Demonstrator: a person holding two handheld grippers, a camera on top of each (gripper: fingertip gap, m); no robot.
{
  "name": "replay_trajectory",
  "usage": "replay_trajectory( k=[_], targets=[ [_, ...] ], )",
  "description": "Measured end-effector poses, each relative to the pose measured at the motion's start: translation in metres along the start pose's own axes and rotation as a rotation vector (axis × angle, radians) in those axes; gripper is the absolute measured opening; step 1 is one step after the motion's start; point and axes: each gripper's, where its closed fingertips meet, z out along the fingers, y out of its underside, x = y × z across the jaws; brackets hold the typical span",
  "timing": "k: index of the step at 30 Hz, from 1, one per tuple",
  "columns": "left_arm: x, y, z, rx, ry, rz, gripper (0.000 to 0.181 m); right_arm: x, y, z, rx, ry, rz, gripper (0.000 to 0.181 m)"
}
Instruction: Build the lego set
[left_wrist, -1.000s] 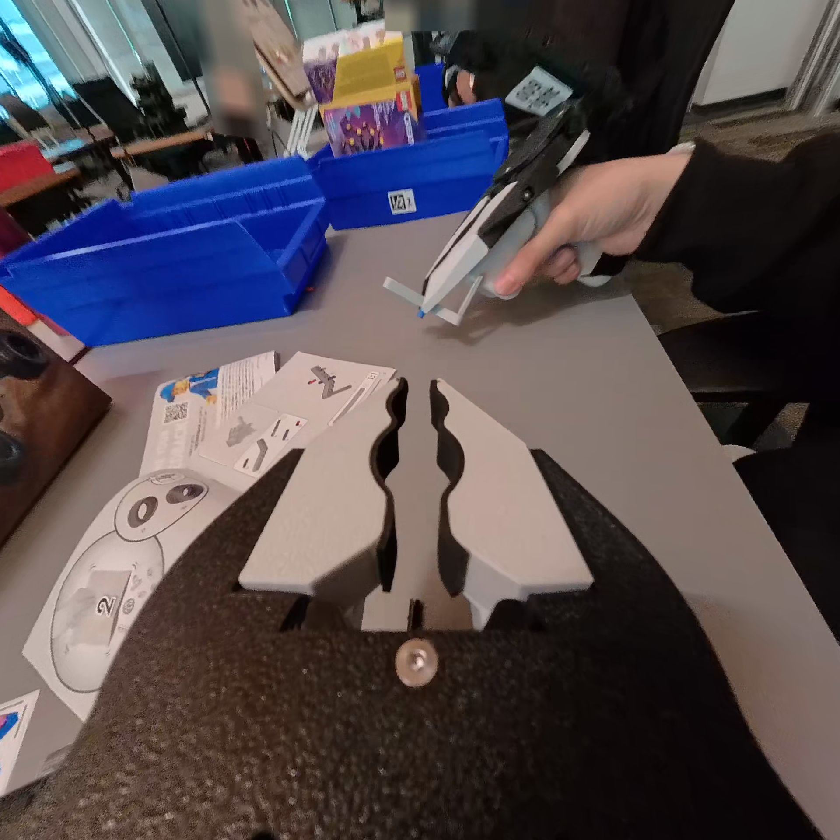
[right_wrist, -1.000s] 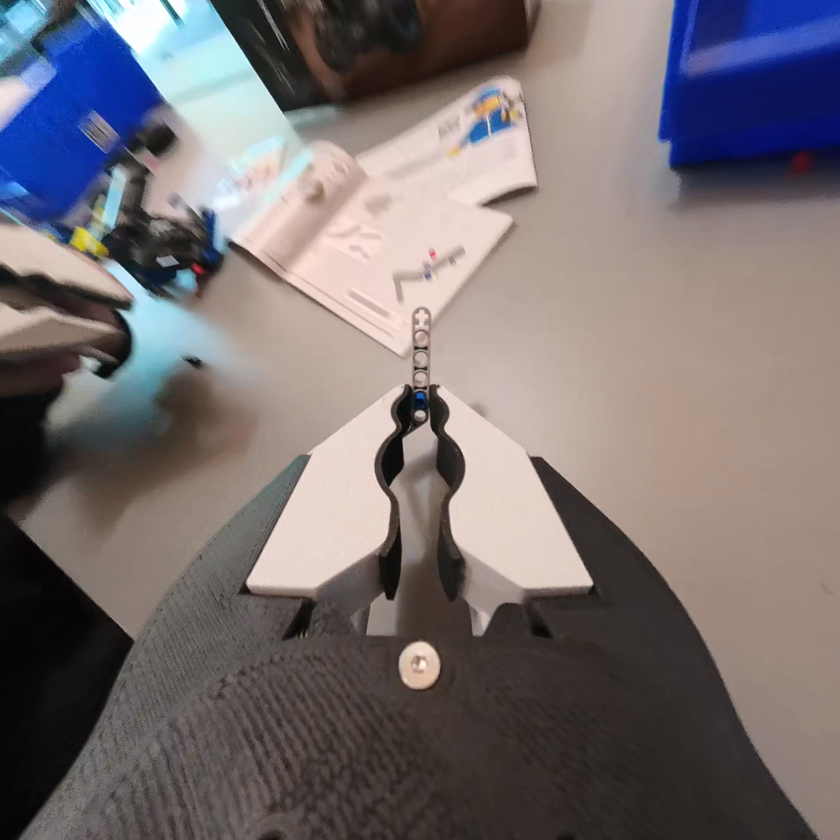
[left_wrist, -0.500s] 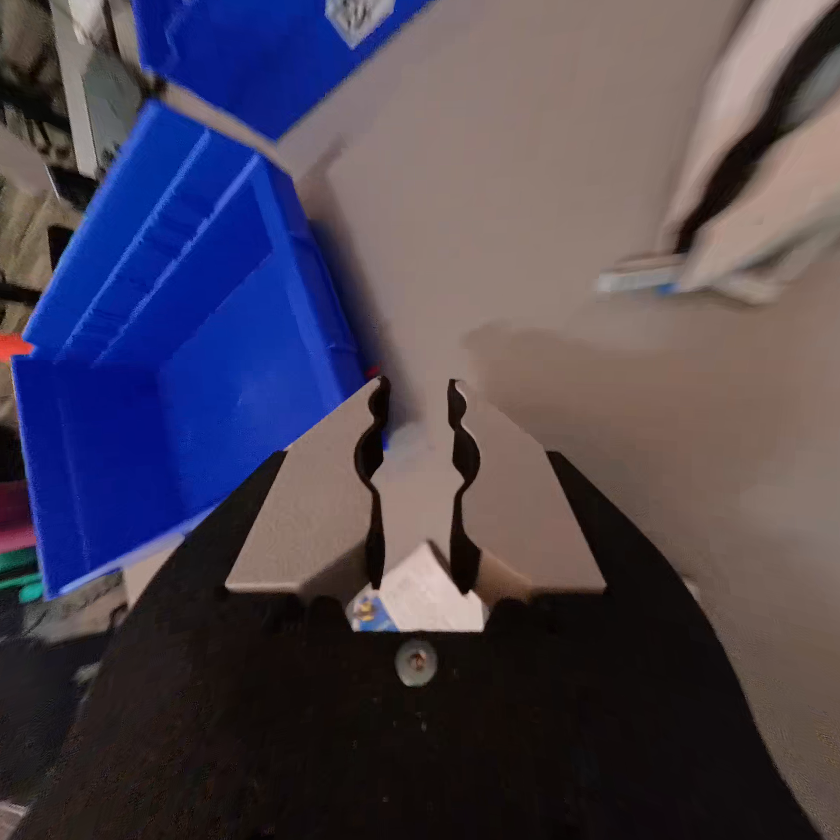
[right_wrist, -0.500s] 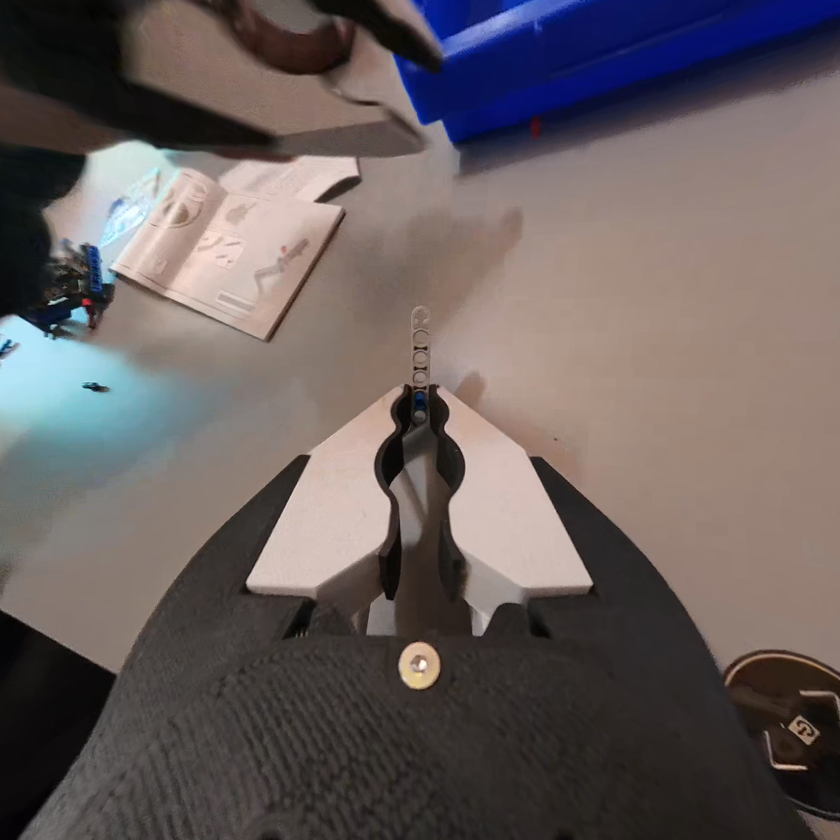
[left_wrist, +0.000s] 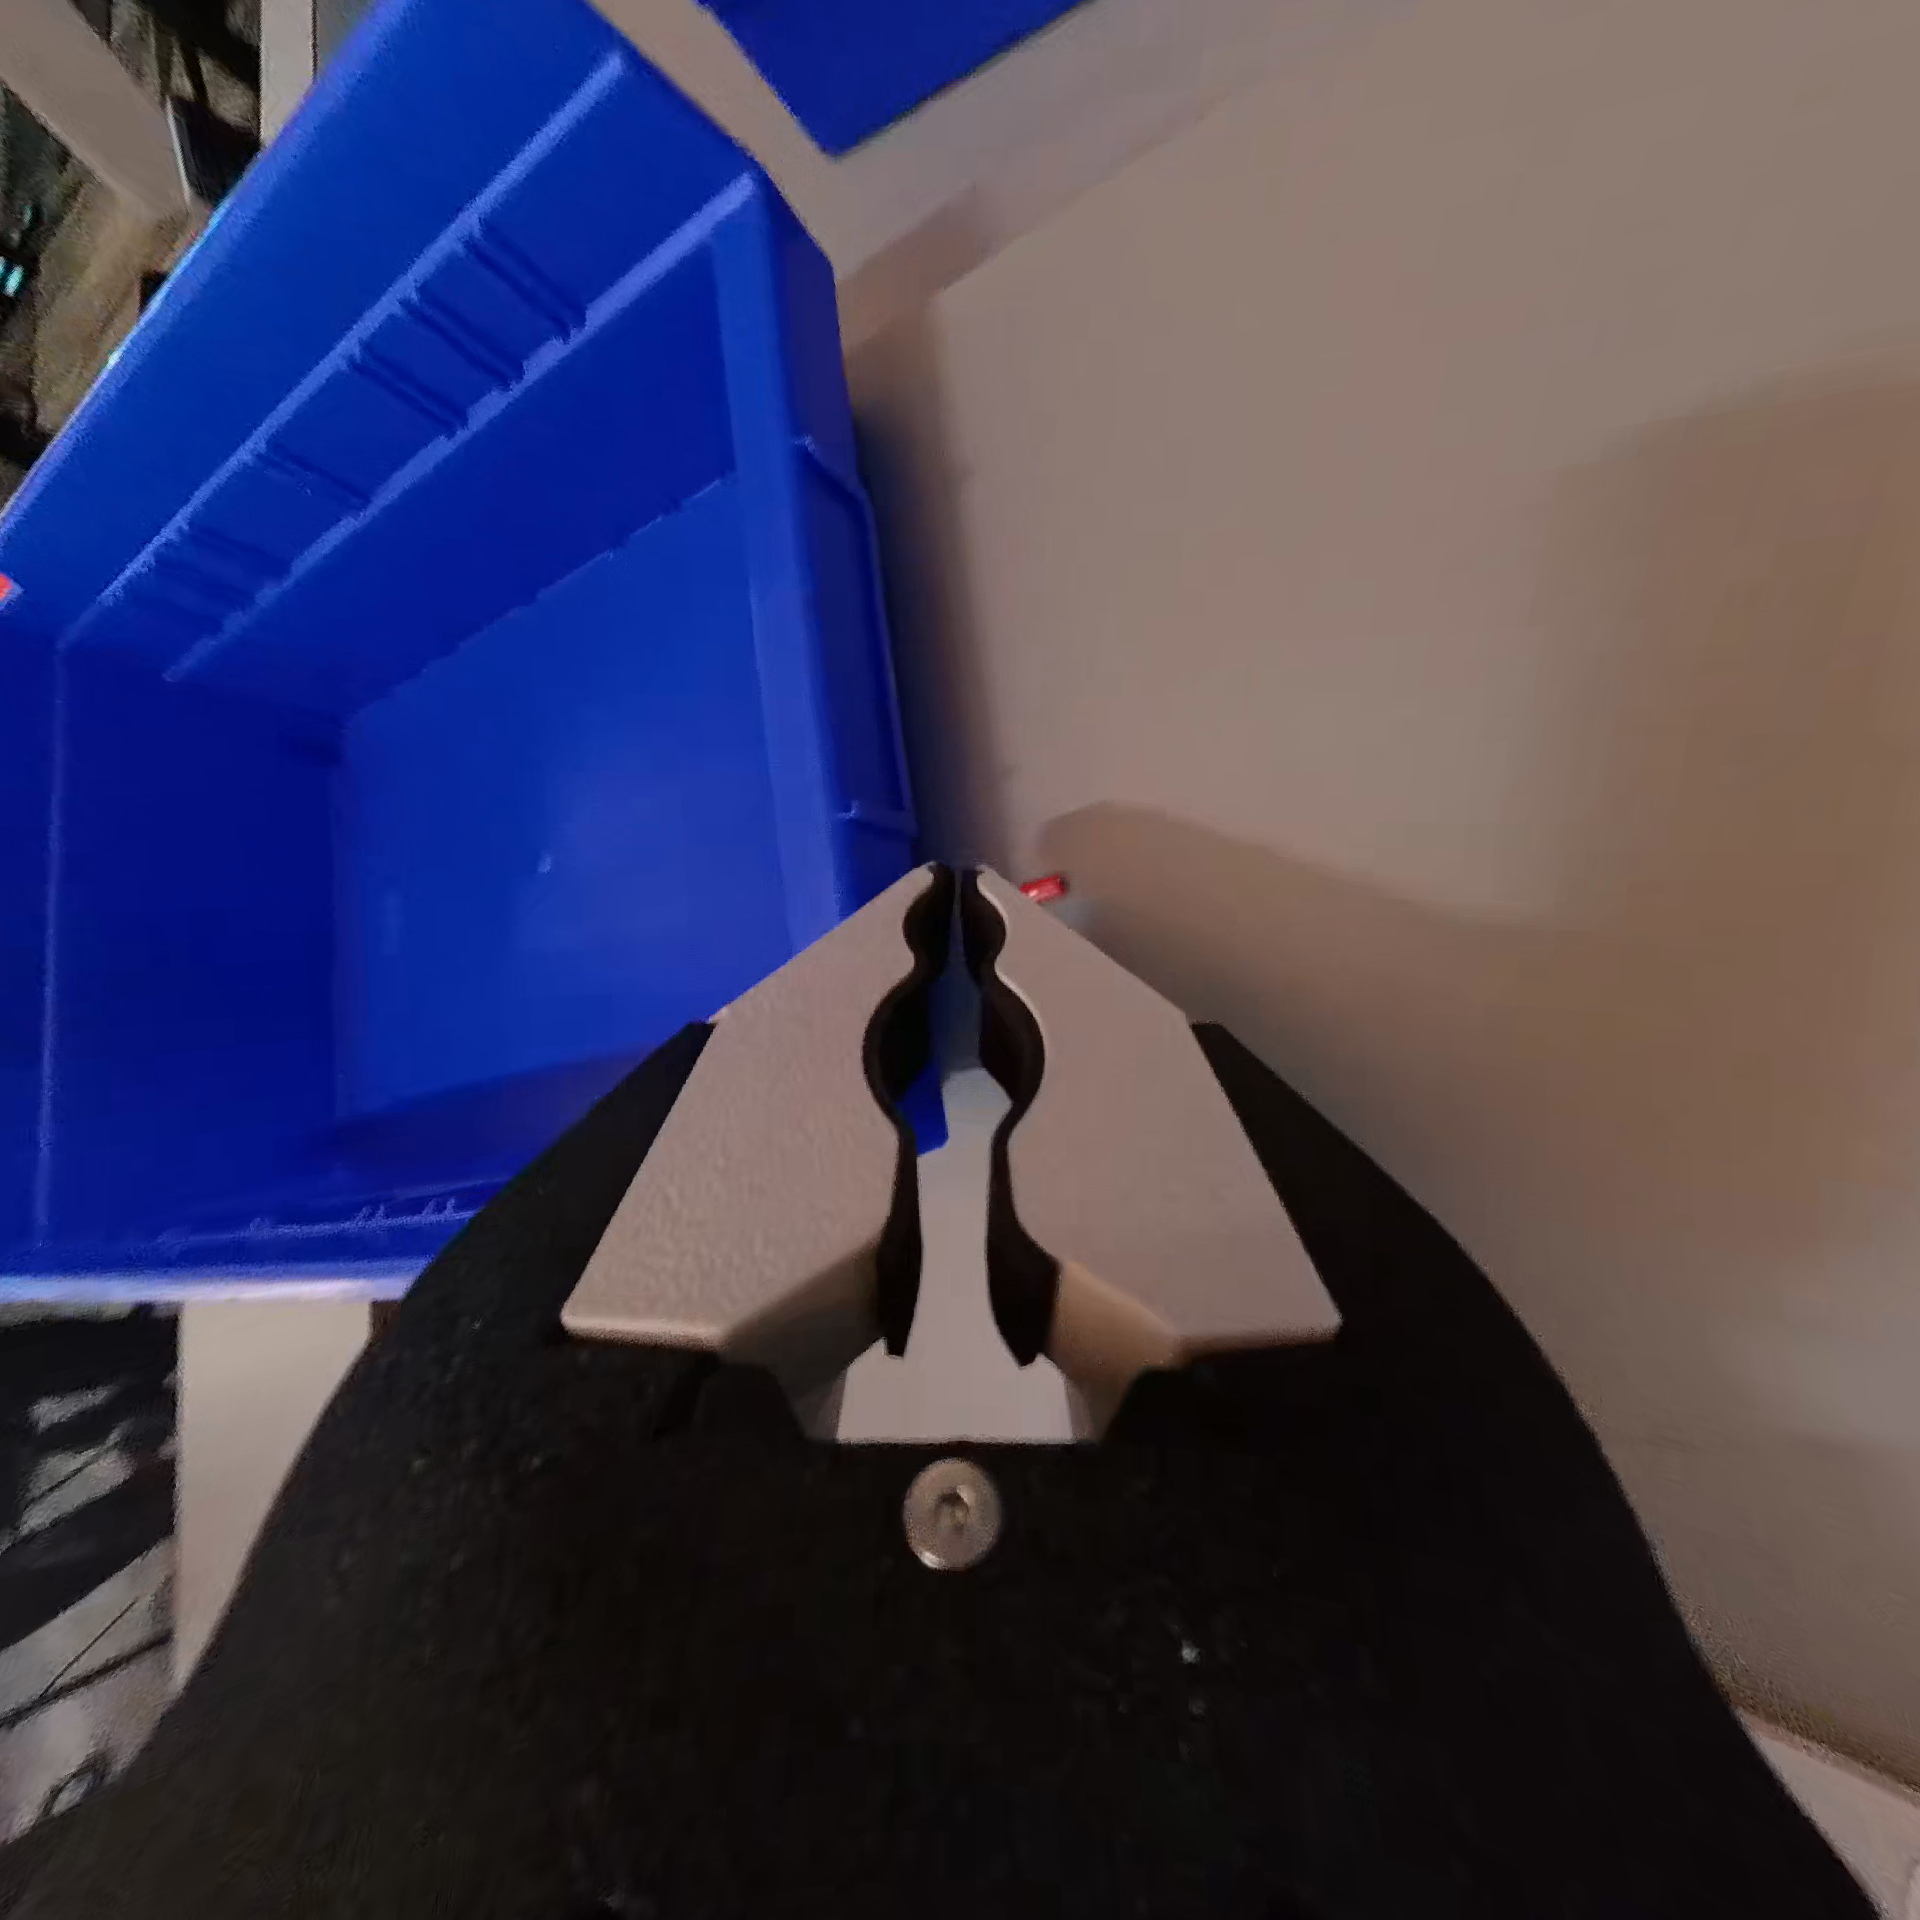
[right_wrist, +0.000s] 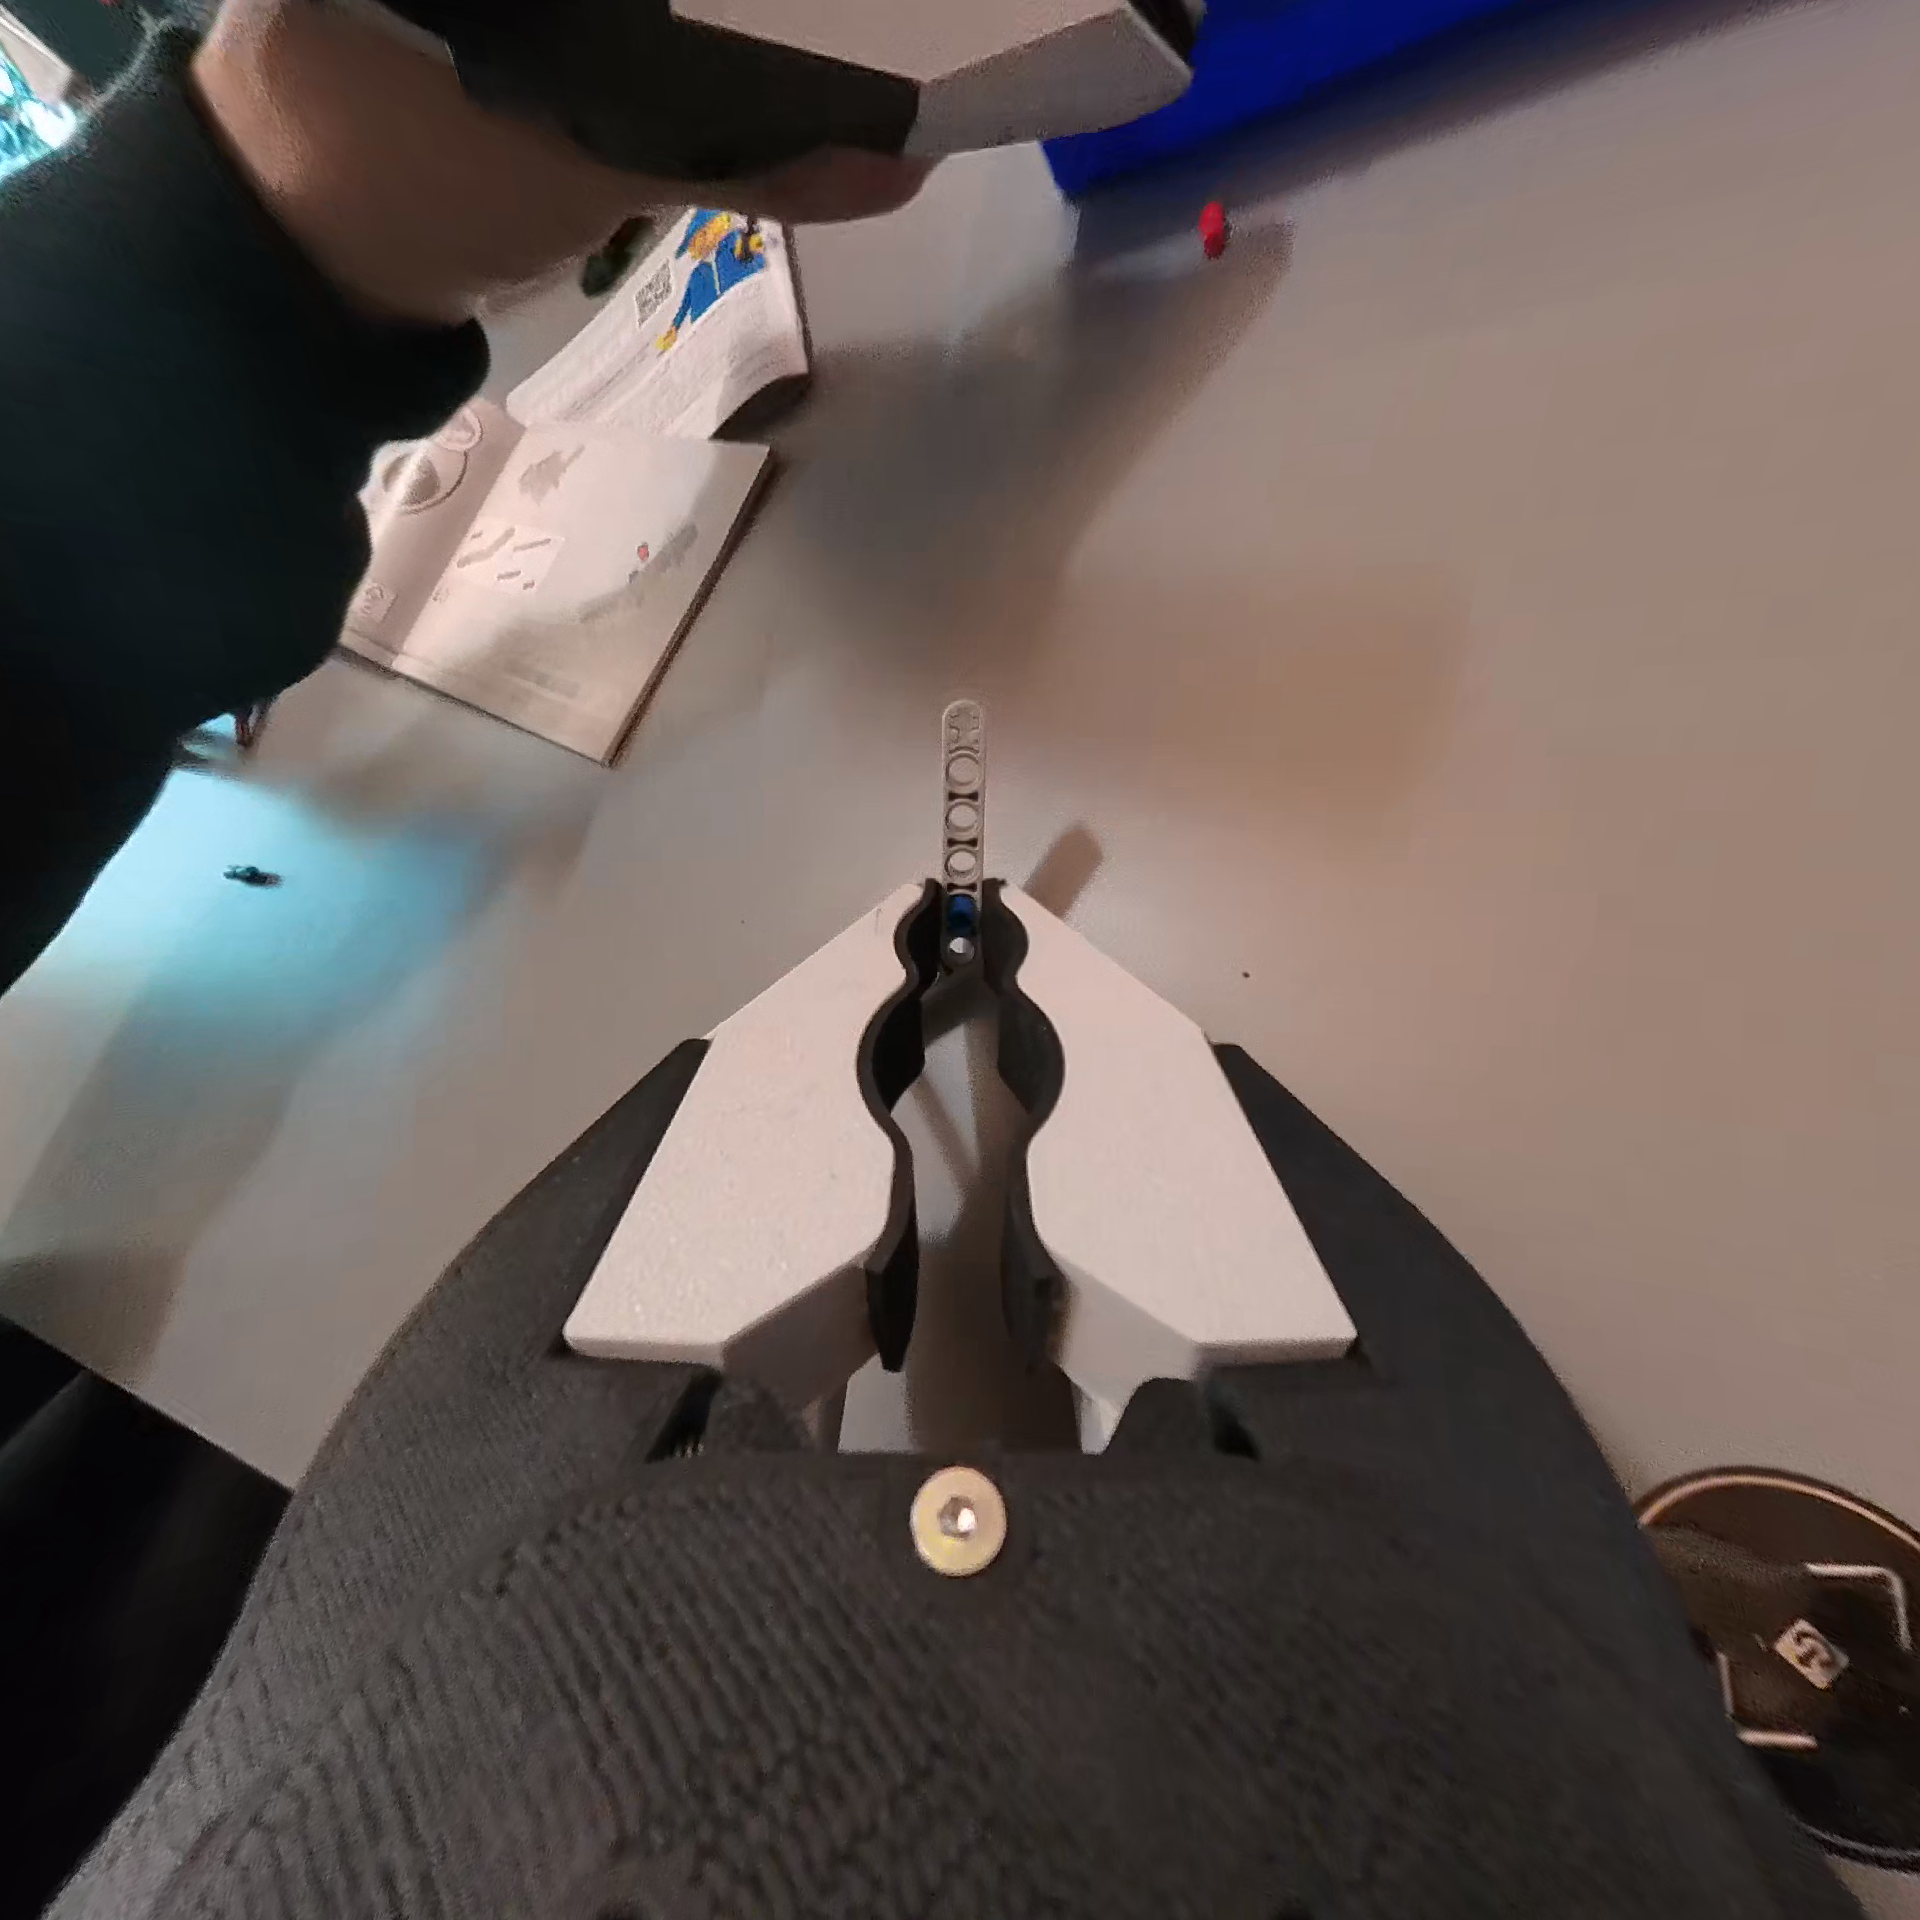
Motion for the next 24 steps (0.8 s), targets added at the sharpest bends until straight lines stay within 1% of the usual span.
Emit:
replay_trajectory(
  k=[1,3,4,7,8,10,12,14,17,20,24],
  targets=[
    [0.004,-0.001,0.0,0.027,0.03,-0.017,0.002,-0.001,0.001,0.001,-0.009,-0.001,-0.004,0.006],
    [0.014,0.003,0.001,0.027,0.076,-0.115,0.017,-0.001,0.001,0.001,-0.006,-0.008,-0.001,0.006],
    [0.016,0.005,0.002,0.028,0.071,-0.177,0.021,-0.002,0.001,0.0,-0.003,-0.017,0.008,0.006],
    [0.022,0.012,0.008,0.016,0.035,-0.369,0.021,-0.002,0.0,-0.001,0.007,-0.033,0.026,0.005],
    [0.022,0.013,0.011,0.014,0.02,-0.438,0.024,-0.001,-0.001,-0.001,0.009,-0.034,0.028,0.006],
    [0.021,0.015,0.014,0.021,-0.006,-0.524,0.03,-0.002,0.0,0.0,0.007,-0.034,0.027,0.006],
    [0.017,0.014,0.016,0.02,-0.029,-0.535,0.022,-0.002,0.0,0.0,0.005,-0.036,0.027,0.006],
    [0.018,0.013,0.019,0.008,-0.027,-0.537,0.024,-0.002,0.0,0.0,0.003,-0.039,0.028,0.006],
    [0.017,0.012,0.021,-0.006,-0.023,-0.548,0.021,-0.002,0.0,0.0,0.004,-0.042,0.03,0.006],
    [0.021,0.009,0.022,-0.016,0.012,-0.532,0.007,-0.002,0.0,0.0,0.002,-0.042,0.029,0.006],
    [0.024,0.01,0.02,-0.016,0.024,-0.528,0.007,-0.002,0.0,0.0,0.002,-0.041,0.029,0.006]
  ],
)
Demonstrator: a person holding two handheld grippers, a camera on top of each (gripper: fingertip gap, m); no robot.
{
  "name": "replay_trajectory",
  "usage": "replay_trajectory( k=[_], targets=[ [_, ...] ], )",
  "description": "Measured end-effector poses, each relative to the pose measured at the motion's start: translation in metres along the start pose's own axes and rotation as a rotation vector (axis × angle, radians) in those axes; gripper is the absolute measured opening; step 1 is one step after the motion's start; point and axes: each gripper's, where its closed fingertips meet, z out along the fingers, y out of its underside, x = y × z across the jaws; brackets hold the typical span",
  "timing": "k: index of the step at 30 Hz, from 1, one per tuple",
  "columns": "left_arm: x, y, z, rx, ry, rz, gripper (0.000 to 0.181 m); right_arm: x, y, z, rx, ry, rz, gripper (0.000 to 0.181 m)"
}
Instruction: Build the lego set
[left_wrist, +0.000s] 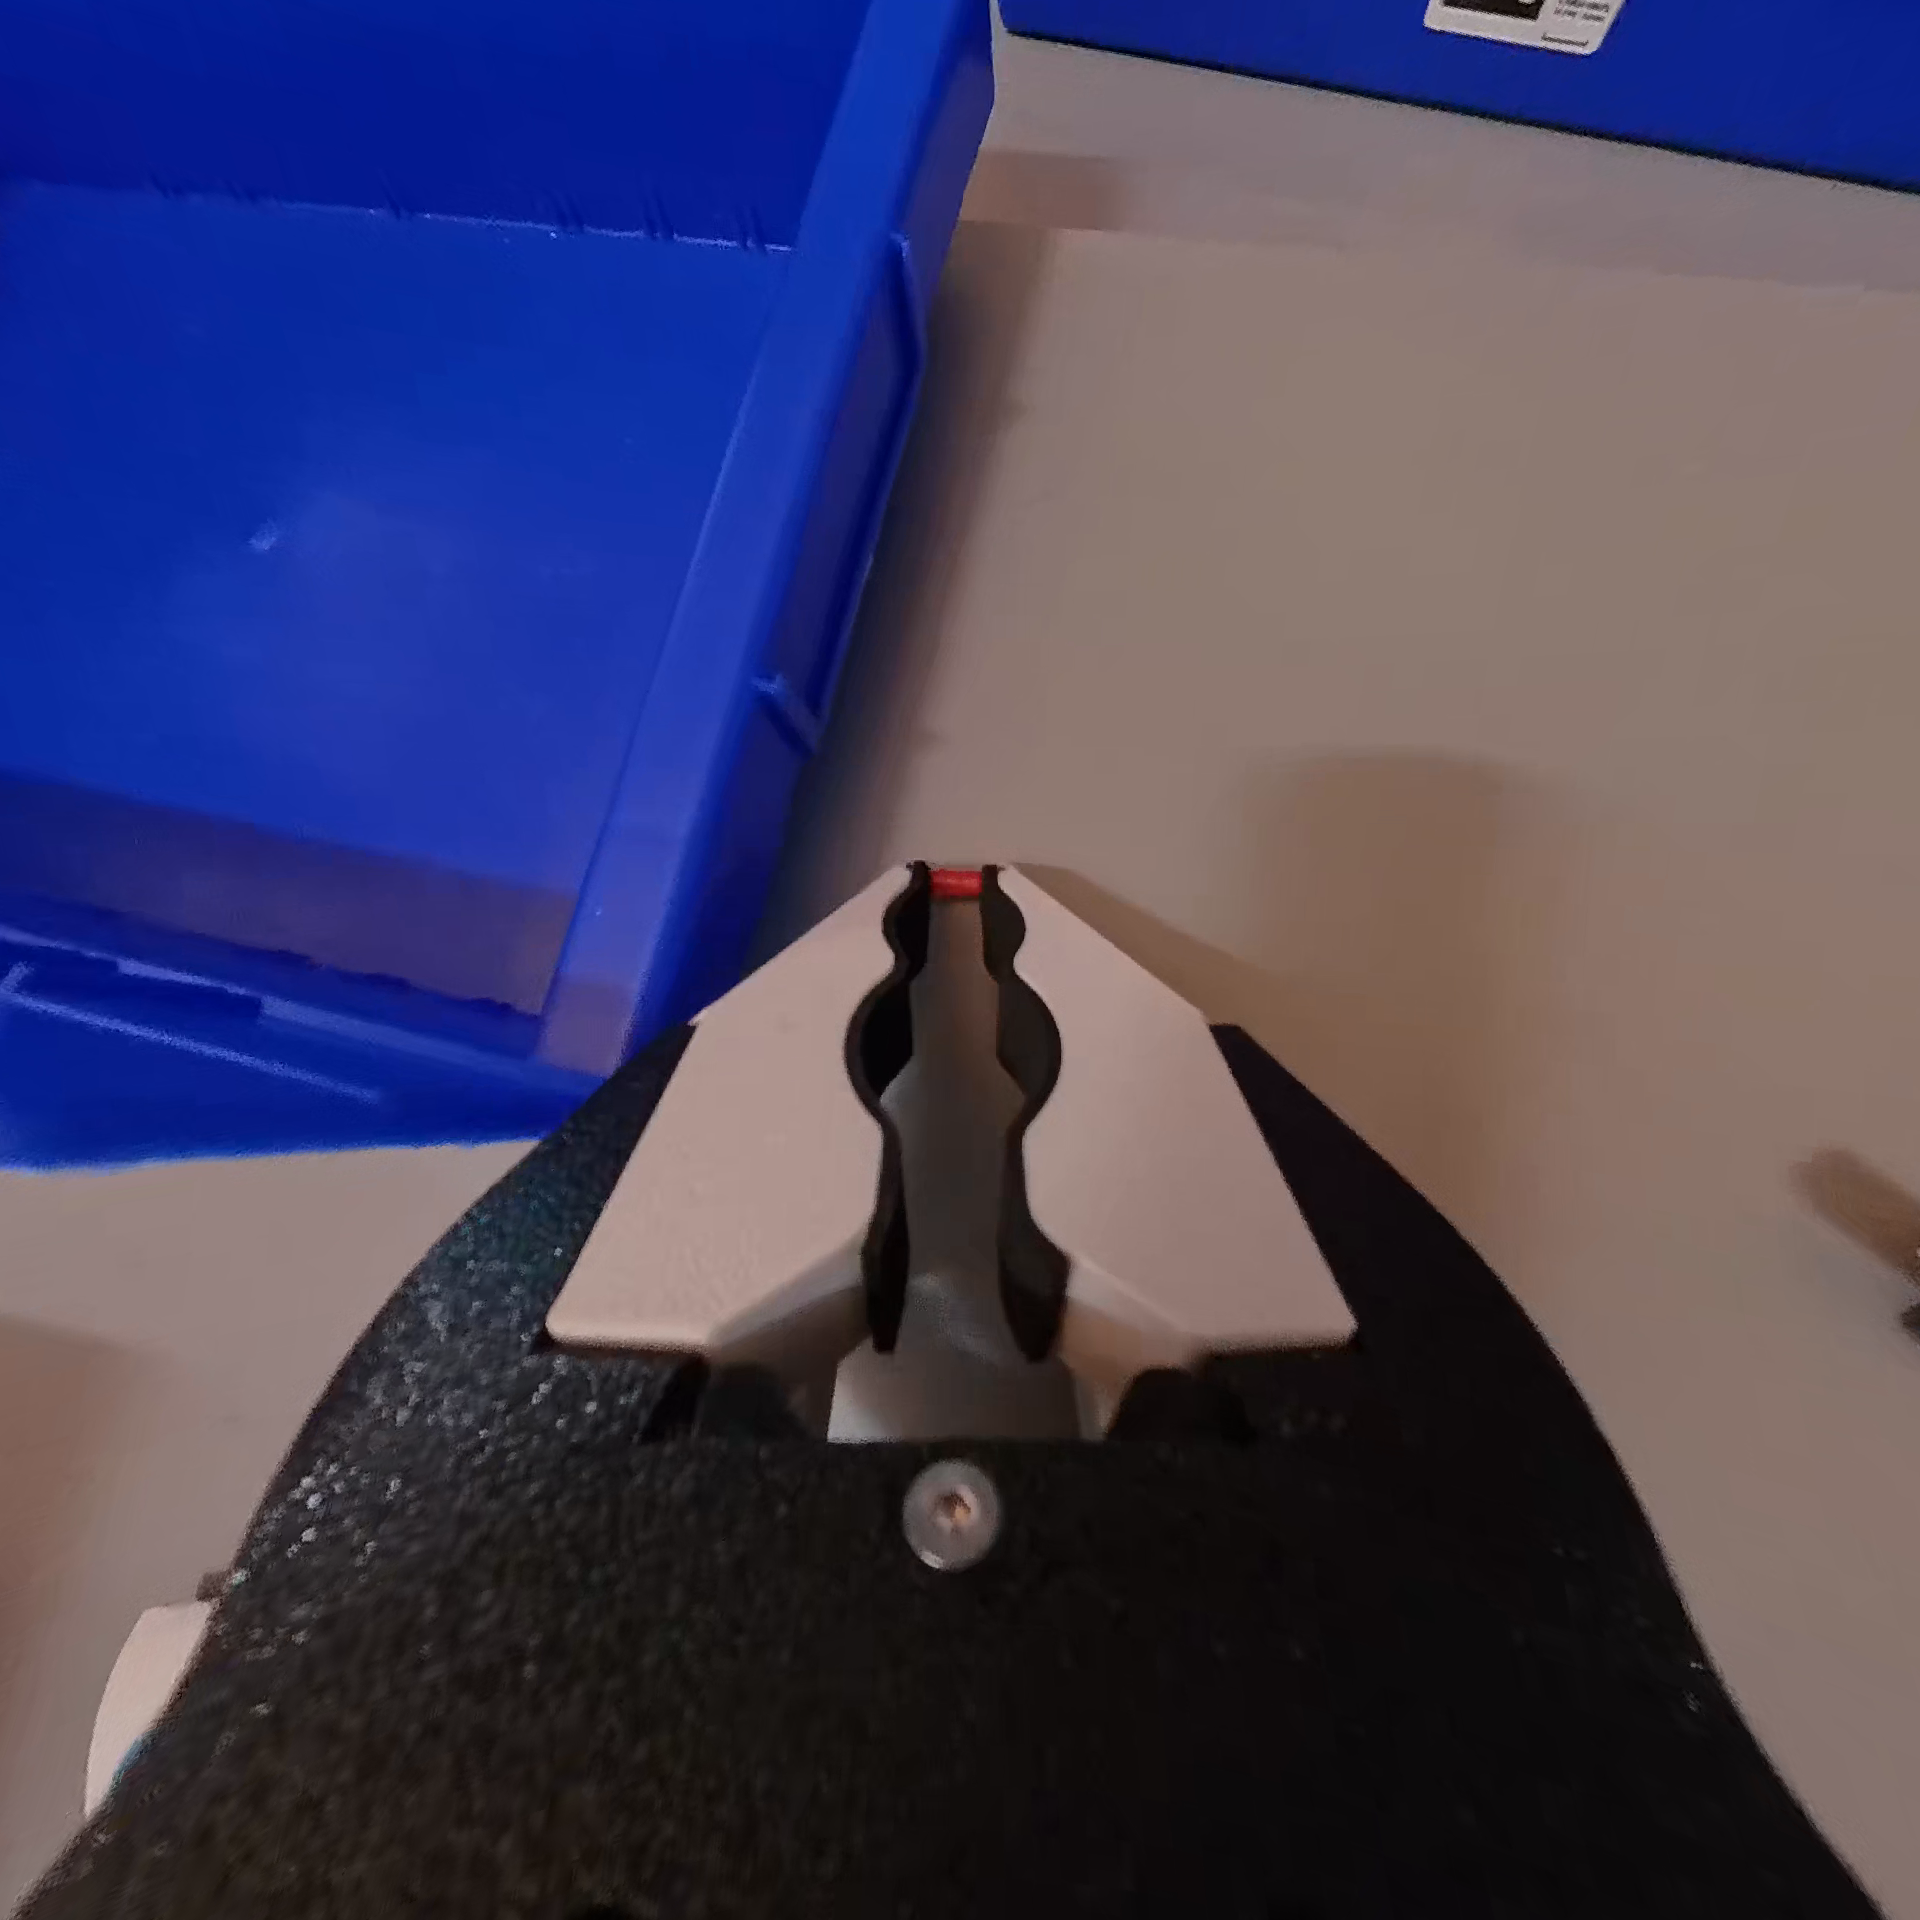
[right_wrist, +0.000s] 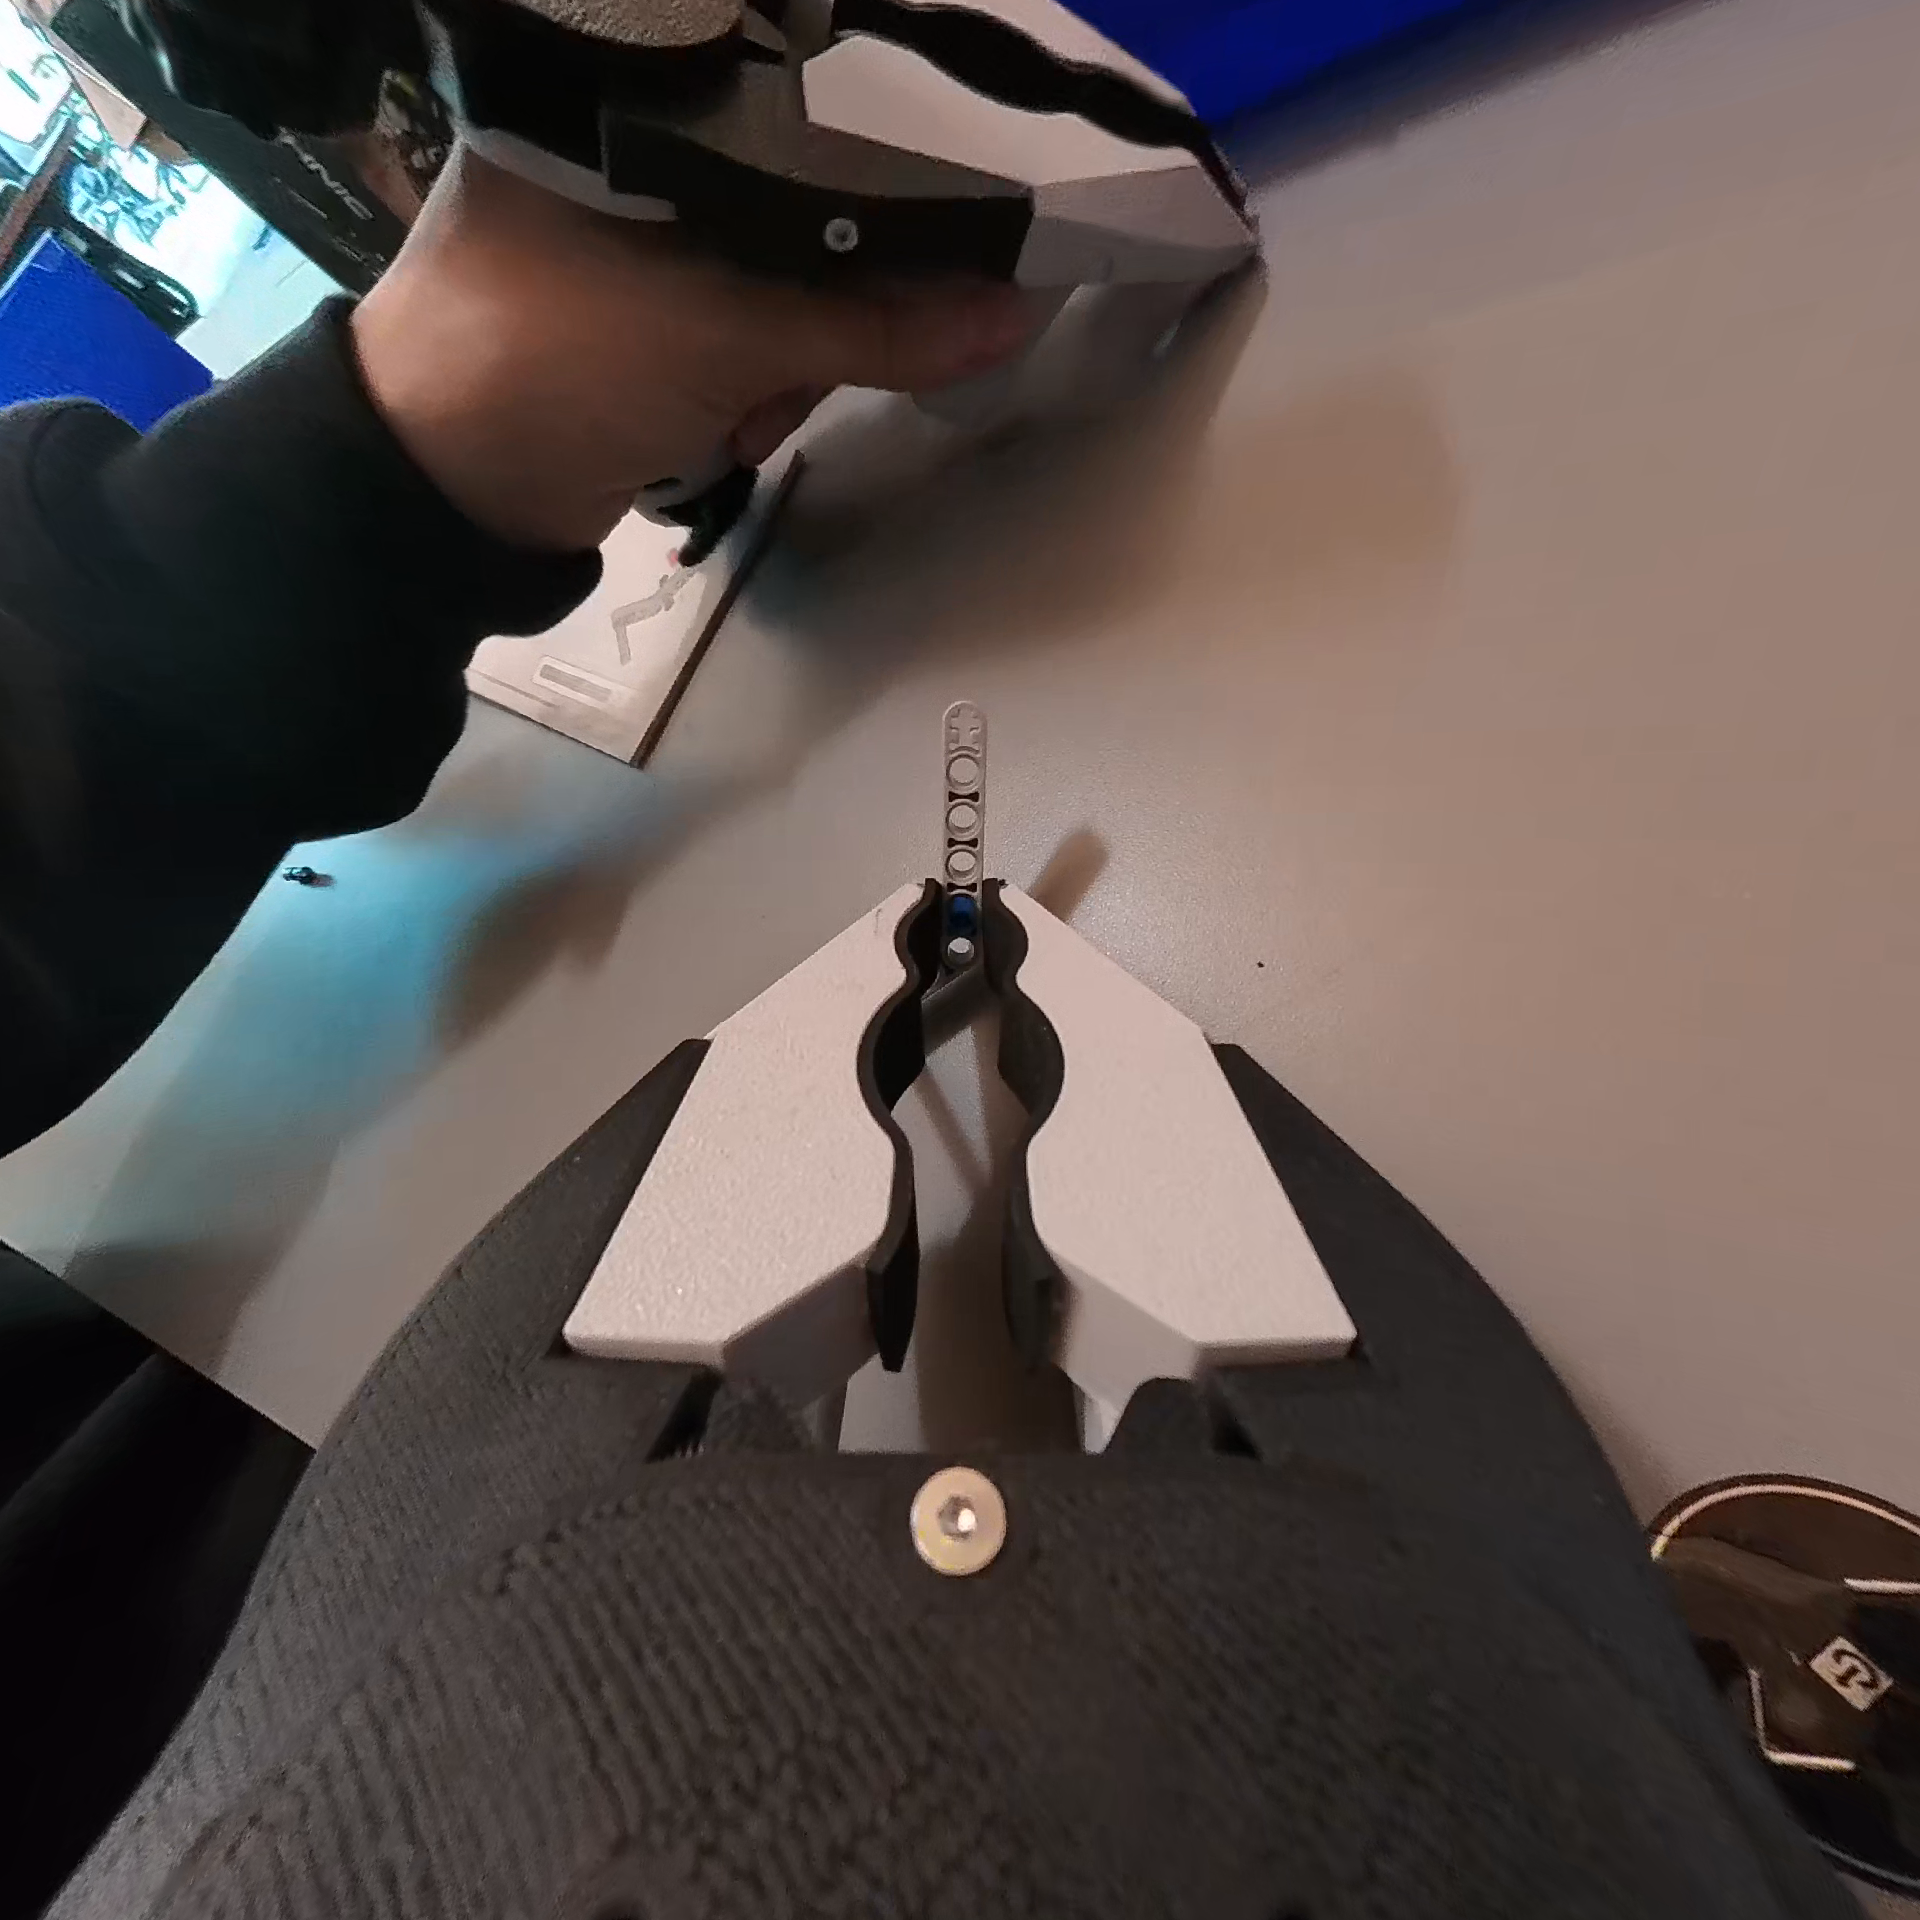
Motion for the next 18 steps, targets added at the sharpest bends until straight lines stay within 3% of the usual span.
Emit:
replay_trajectory(
  k=[3,7,10,14,18],
  targets=[
    [0.012,0.003,-0.013,-0.005,0.049,0.032,0.007,0.0,0.0,0.0,-0.001,0.004,-0.003,0.006],
    [0.058,0.009,-0.079,0.042,0.215,0.042,0.006,0.0,0.001,0.0,-0.002,0.002,-0.008,0.006],
    [0.086,0.064,-0.142,-0.004,0.257,0.006,0.006,-0.002,0.001,0.0,-0.007,-0.003,-0.015,0.006],
    [0.092,0.159,-0.217,-0.074,0.166,-0.18,0.006,-0.012,0.006,0.004,-0.043,-0.015,-0.082,0.006],
    [0.089,0.217,-0.262,-0.043,0.056,-0.386,0.006,-0.066,0.002,0.027,-0.034,-0.176,-0.148,0.005]
  ],
)
